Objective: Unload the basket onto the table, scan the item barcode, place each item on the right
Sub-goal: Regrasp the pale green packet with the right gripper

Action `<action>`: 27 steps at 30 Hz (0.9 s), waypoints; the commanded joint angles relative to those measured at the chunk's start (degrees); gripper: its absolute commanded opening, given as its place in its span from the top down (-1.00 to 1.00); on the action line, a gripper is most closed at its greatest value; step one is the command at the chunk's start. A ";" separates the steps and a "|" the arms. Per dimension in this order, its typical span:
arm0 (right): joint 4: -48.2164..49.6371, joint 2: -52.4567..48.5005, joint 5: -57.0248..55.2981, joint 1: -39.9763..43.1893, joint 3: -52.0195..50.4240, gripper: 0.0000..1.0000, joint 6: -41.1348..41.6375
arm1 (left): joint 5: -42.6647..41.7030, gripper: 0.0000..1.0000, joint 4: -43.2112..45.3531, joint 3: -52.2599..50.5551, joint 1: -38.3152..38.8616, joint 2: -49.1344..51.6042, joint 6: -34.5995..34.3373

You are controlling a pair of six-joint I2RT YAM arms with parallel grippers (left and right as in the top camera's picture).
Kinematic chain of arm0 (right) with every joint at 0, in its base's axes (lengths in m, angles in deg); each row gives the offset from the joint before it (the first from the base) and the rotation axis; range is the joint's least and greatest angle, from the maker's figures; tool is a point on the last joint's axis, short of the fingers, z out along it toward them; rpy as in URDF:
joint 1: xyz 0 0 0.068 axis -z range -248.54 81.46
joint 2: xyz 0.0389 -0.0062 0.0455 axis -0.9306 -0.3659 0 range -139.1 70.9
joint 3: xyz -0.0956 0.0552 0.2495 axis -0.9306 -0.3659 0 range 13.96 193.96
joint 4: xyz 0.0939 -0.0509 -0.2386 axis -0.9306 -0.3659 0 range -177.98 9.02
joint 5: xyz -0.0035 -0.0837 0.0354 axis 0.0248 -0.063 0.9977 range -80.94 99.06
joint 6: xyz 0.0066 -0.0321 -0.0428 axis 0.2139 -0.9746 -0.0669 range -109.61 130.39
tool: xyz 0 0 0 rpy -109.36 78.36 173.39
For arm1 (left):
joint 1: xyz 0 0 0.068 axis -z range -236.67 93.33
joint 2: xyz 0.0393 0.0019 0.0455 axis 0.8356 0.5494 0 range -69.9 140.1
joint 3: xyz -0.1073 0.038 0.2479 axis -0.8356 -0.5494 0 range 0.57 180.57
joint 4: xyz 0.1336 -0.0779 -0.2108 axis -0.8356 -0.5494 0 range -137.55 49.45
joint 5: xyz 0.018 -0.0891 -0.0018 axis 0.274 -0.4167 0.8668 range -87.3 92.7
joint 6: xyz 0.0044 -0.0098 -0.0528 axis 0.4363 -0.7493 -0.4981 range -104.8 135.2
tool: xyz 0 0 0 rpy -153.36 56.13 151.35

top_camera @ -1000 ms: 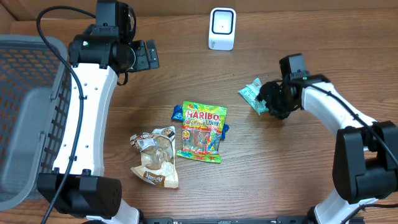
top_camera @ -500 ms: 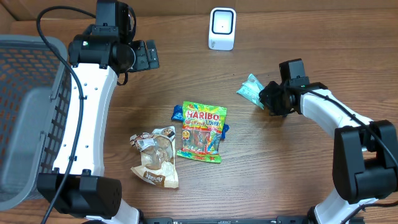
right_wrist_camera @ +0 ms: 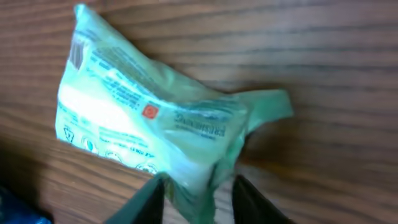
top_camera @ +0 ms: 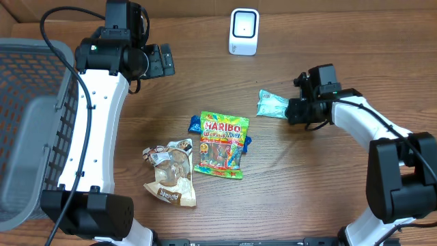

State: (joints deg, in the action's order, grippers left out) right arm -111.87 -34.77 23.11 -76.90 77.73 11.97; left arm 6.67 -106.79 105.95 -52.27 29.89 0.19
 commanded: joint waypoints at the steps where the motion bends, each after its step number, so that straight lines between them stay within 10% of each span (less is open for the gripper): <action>1: 0.33 -0.09 5.51 2.51 2.60 -0.08 0.22 | 0.70 -1.00 0.07 1.60 0.11 0.28 0.24; 8: 3.23 -0.63 21.75 7.43 2.69 -0.23 7.23 | 0.70 -1.00 0.04 1.60 0.11 0.28 0.24; 22: 9.29 -12.37 19.63 6.23 2.67 -0.20 10.43 | 0.70 -0.99 0.07 1.60 0.11 0.28 0.24; 27: 10.64 -12.96 20.41 6.51 2.69 0.30 10.01 | 0.70 -1.00 0.07 1.60 0.11 0.28 0.24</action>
State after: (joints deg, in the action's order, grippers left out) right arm -101.14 -45.13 45.05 -70.47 80.77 21.81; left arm 6.67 -106.79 105.95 -52.27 29.89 0.19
